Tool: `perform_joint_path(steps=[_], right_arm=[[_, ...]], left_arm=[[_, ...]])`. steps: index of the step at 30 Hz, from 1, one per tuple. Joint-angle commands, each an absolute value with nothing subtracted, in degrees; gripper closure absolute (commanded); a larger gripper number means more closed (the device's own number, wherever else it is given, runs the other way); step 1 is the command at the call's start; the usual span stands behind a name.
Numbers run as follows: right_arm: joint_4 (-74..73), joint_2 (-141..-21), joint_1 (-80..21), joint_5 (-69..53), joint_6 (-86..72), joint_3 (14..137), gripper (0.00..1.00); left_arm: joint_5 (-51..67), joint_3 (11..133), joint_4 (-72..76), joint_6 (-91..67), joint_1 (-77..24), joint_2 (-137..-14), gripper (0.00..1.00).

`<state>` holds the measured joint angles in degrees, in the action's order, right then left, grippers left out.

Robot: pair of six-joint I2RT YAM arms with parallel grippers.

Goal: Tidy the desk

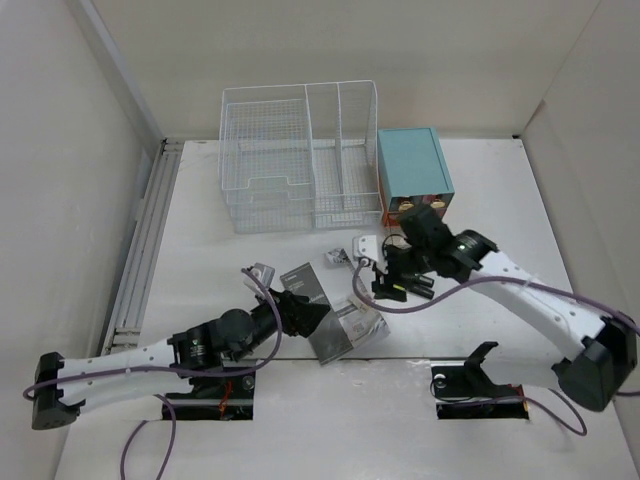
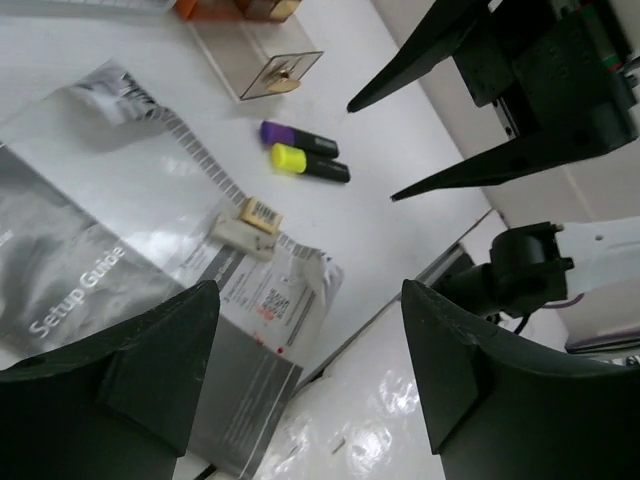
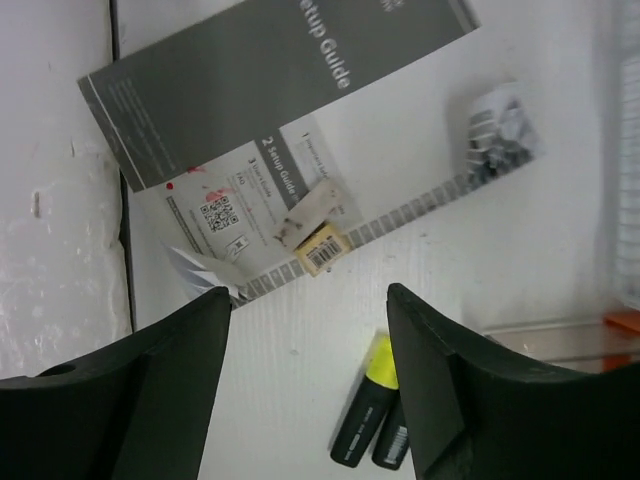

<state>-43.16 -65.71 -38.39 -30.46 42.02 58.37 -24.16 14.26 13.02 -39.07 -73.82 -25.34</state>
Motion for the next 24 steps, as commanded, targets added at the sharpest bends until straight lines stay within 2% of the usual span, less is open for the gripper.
perform_joint_path(steps=[1,7,8,12,18,24], right_arm=[[-46.23,-71.00,-42.88,-25.94,45.00,61.35,0.31],[-43.25,-79.09,-47.37,-23.55,46.32,61.35,0.36],[-43.24,-81.02,-48.16,-23.55,46.32,61.35,0.38],[-40.53,-83.14,-48.78,-23.39,46.32,60.73,0.38],[-35.96,-87.71,-49.39,-21.80,42.64,60.73,0.32],[-32.87,-92.10,-49.39,-20.30,36.75,61.79,0.35]], left_arm=[[-26.44,16.42,5.21,-41.74,-74.09,-21.98,0.29],[-38.21,24.77,-14.65,-49.11,-74.09,-16.62,0.30],[-42.58,27.48,-21.20,-51.65,-74.09,-17.22,0.30],[-47.19,32.34,-29.16,-56.15,-74.09,-21.51,0.30],[-48.87,31.38,-27.69,-56.69,-74.09,-25.40,0.29],[-48.34,31.38,-27.07,-55.55,-74.09,-22.07,0.29]])
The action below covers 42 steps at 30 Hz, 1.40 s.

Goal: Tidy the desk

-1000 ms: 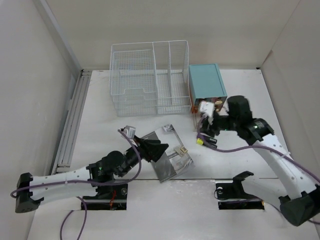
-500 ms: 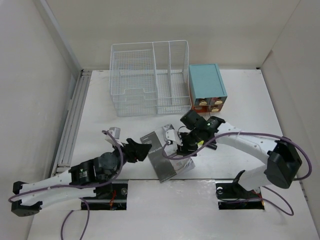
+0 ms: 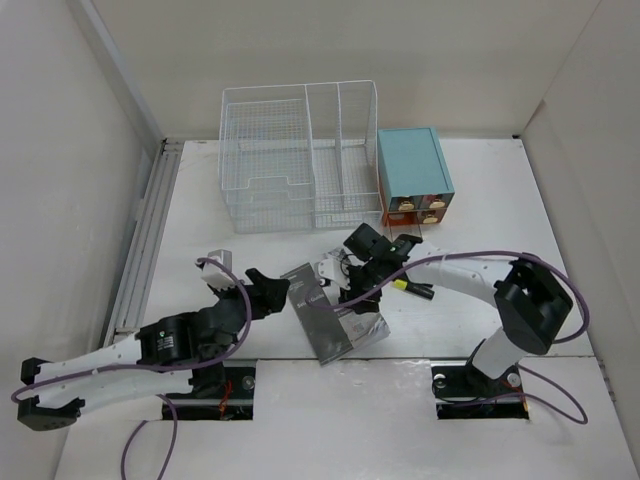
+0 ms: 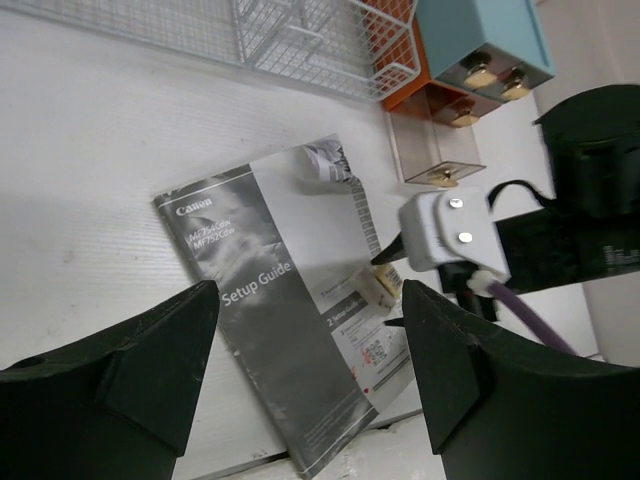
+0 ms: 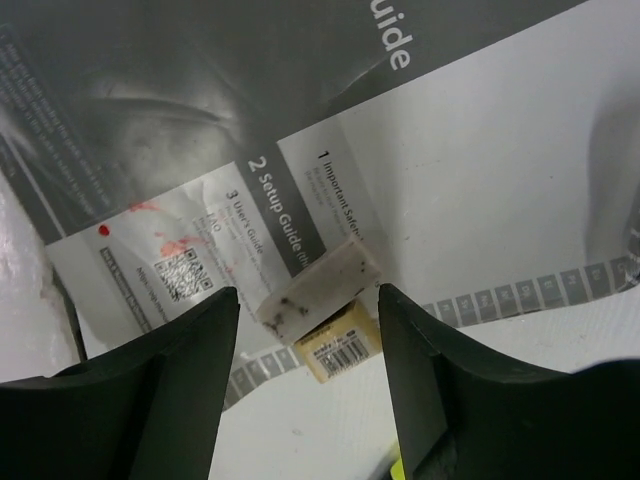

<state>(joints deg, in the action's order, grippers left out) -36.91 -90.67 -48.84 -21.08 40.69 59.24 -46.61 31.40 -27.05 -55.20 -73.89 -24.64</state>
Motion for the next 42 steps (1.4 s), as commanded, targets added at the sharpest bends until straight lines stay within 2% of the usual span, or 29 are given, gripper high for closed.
perform_joint_path(steps=[1,7,21,28,39,40,42], right_arm=[[-32.17,-92.63,-49.39,-20.30,35.96,61.79,0.37],[-28.48,-93.25,-49.39,-16.71,32.18,60.03,0.38],[-24.35,-84.11,-49.39,-9.23,27.51,51.68,0.54],[-24.96,-91.05,-50.01,-9.23,27.51,53.44,0.54],[-24.96,-92.90,-51.77,-9.23,27.51,53.96,0.54],[-24.96,-93.51,-51.77,-9.23,27.51,54.49,0.57],[-25.48,-94.13,-51.77,-9.23,27.51,54.49,0.77]], left_arm=[[-48.34,30.77,-27.07,-55.55,-74.09,-21.28,0.29],[-48.34,30.23,-27.07,-55.02,-74.09,-16.62,0.29],[-47.81,29.71,-26.54,-53.96,-74.09,-16.08,0.29],[-47.81,29.71,-26.54,-53.96,-74.09,-15.56,0.29],[-47.81,29.71,-26.54,-53.96,-74.09,-15.03,0.29],[-47.81,29.71,-26.54,-53.96,-74.09,-15.03,0.29],[-47.81,29.71,-26.54,-53.96,-74.09,-14.42,0.29]])
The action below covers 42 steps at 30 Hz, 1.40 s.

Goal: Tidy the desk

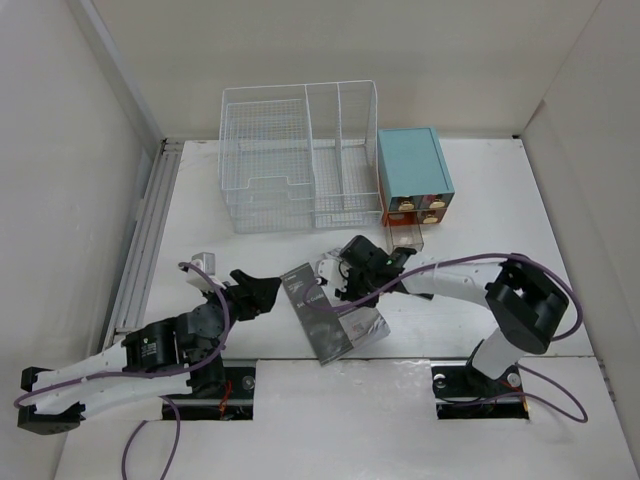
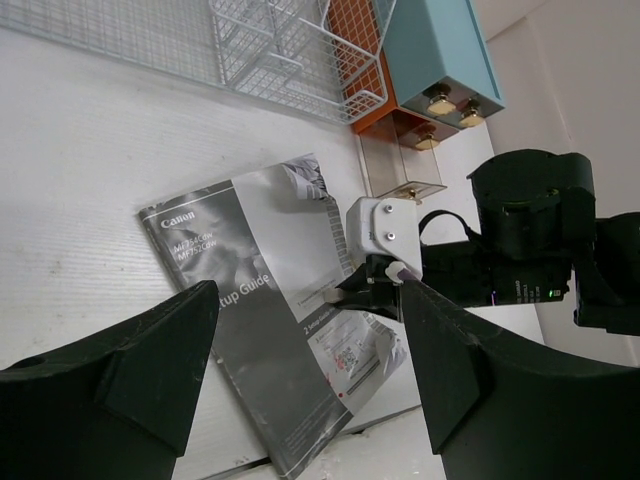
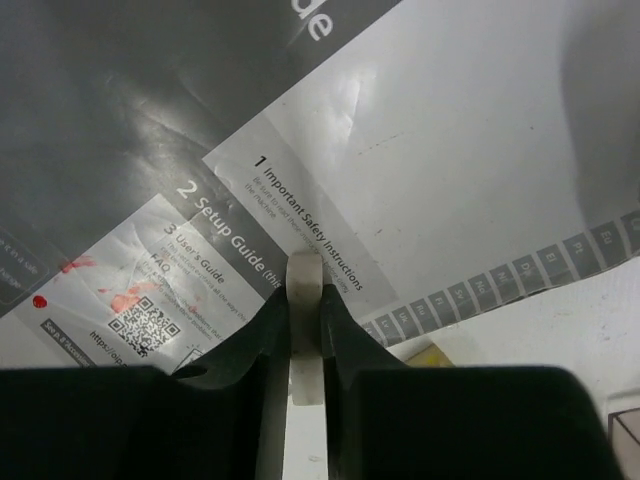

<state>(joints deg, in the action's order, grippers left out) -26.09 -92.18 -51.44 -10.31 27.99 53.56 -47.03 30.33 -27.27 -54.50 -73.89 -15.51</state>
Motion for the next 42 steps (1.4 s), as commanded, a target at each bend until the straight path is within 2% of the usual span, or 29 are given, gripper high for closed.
perform_joint_path(steps=[1,2,4,10,16,25,32,33,34,37,40,42], right_arm=[[-25.49,-94.13,-51.77,-9.23,27.51,54.49,0.86],[-25.49,-94.65,-51.77,-9.23,27.51,54.49,1.00],[-26.01,-94.66,-51.77,-9.23,27.51,55.02,1.00],[-27.24,-84.67,-50.28,-6.60,30.67,58.88,1.00],[-22.42,-79.46,-37.63,0.95,34.35,63.28,1.00],[-22.50,-86.13,-27.26,3.34,33.05,66.62,1.00],[-25.83,-88.68,-24.53,2.73,31.29,67.68,0.99],[-25.84,-88.68,-23.91,1.77,31.29,67.68,0.93],[-26.88,-89.20,-23.91,1.06,31.29,67.68,0.67],[-28.56,-89.21,-23.38,-1.93,32.34,67.68,0.38],[-29.09,-87.02,-23.38,-4.91,33.21,67.68,0.35],[-29.61,-84.73,-23.90,-8.16,34.45,67.15,0.41]], left_arm=[[-47.81,29.71,-26.54,-53.96,-74.09,-14.41,0.29],[-47.81,29.71,-26.54,-53.96,-74.09,-14.41,0.29],[-47.81,29.71,-26.54,-53.96,-74.09,-13.89,0.29],[-47.81,29.71,-26.54,-53.96,-74.09,-13.89,0.29],[-47.29,29.71,-26.54,-53.96,-74.09,-14.94,0.29],[-47.29,29.71,-26.02,-53.44,-74.09,-14.94,0.29],[-47.29,29.18,-26.02,-53.44,-74.09,-15.47,0.29],[-47.29,29.18,-26.02,-53.44,-74.09,-15.47,0.29],[-47.29,29.18,-26.02,-53.44,-74.09,-15.47,0.29],[-47.29,29.18,-26.02,-53.44,-74.09,-15.47,0.29],[-47.29,29.18,-26.02,-53.44,-74.09,-15.47,0.29],[-47.29,29.18,-26.02,-53.44,-74.09,-15.47,0.29]])
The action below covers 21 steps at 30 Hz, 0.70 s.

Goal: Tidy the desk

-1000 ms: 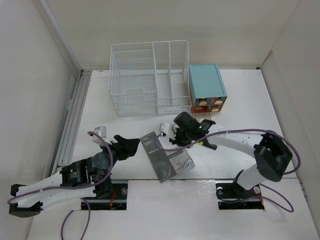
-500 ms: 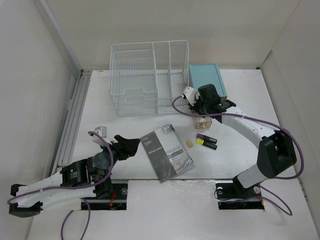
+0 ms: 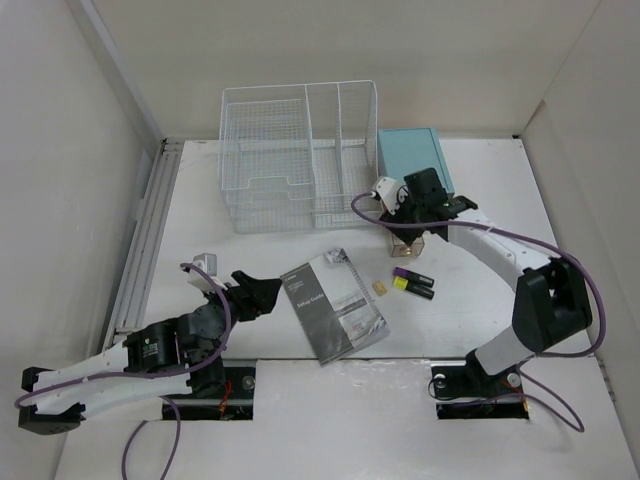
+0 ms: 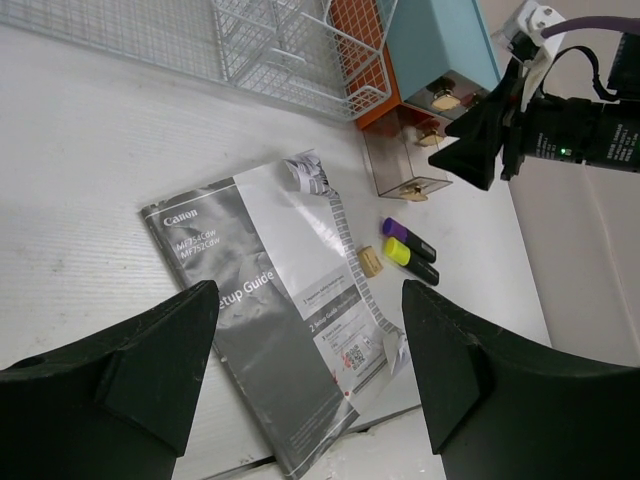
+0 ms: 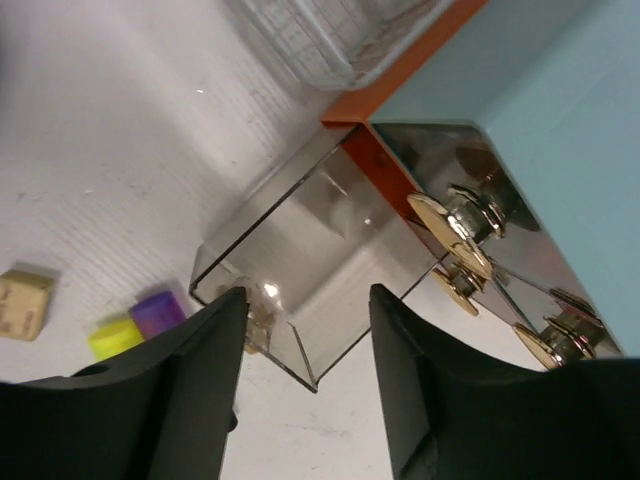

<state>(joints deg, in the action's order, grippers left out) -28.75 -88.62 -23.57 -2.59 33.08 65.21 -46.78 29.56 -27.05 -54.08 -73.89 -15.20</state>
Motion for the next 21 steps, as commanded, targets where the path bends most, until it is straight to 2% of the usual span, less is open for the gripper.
perform_joint_path(steps=[1,6,9,11,16,21], right_arm=[[-29.62,-83.94,-23.91,-9.74,35.24,67.15,0.44],[-34.80,-77.02,-27.94,-22.58,48.22,61.37,0.79],[-35.68,-75.50,-33.99,-23.47,53.51,57.24,0.82],[-35.68,-75.50,-36.36,-22.94,55.71,55.64,0.81],[-36.30,-80.33,-40.78,-20.22,63.08,51.69,0.64],[-35.77,-80.60,-40.78,-17.49,69.07,49.66,0.58]], left_arm=[[-47.29,29.18,-26.02,-53.44,-74.09,-15.47,0.29],[-47.29,29.18,-25.41,-52.91,-74.09,-15.47,0.32],[-46.76,29.18,-24.88,-51.86,-74.09,-15.47,0.35],[-46.76,29.18,-24.87,-51.86,-74.09,-14.94,0.36],[-46.24,29.18,-24.87,-51.86,-74.09,-14.94,0.36],[-46.23,29.18,-24.87,-51.86,-74.09,-14.94,0.36]])
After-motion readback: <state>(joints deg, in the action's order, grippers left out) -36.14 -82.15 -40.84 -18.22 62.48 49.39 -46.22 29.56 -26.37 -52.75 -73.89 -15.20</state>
